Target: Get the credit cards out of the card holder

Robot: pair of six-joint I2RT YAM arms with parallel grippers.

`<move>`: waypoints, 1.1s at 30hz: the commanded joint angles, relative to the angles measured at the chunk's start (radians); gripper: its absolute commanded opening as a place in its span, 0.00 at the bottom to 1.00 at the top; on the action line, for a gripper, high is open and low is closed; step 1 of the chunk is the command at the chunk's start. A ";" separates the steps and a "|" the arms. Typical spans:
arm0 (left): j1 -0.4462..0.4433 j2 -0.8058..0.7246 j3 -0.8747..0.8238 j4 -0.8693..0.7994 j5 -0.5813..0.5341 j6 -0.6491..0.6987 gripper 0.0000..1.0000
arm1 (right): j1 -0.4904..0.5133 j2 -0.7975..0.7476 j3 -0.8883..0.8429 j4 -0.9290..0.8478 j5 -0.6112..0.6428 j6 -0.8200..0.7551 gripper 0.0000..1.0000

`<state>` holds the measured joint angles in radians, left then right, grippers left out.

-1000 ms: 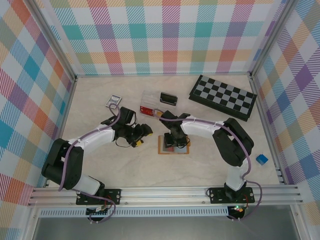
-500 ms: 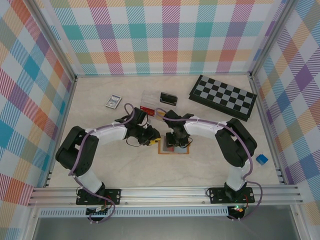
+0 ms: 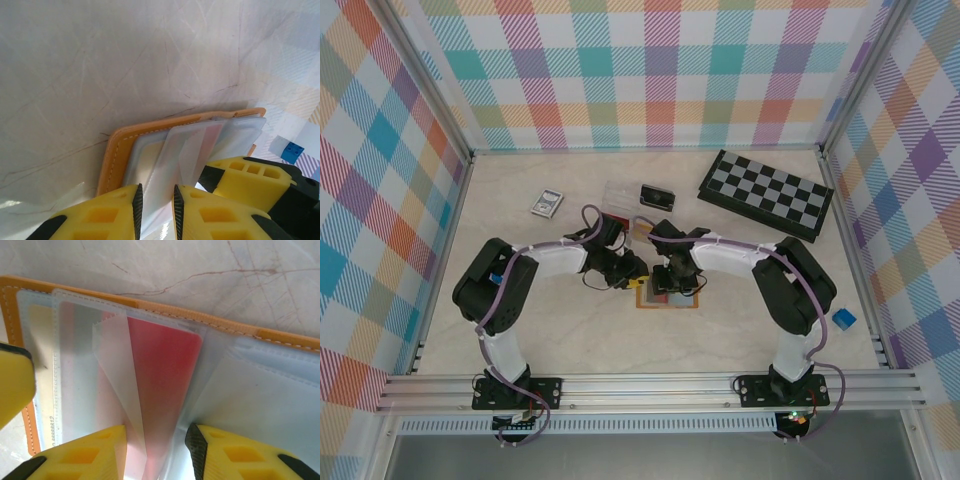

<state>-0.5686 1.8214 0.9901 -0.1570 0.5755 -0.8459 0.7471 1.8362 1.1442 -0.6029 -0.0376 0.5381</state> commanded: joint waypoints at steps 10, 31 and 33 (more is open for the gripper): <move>-0.031 0.051 0.036 -0.075 -0.028 0.084 0.25 | -0.017 0.023 -0.065 0.002 -0.063 -0.022 0.39; -0.048 0.088 0.065 -0.078 0.005 0.113 0.24 | -0.060 0.005 -0.136 0.091 -0.166 -0.092 0.35; -0.047 0.088 0.066 -0.074 0.015 0.121 0.24 | -0.063 0.002 -0.143 0.103 -0.178 -0.093 0.34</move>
<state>-0.5945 1.8767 1.0462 -0.1879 0.5682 -0.7536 0.6804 1.7920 1.0519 -0.4942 -0.1936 0.4683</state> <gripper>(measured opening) 0.241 0.342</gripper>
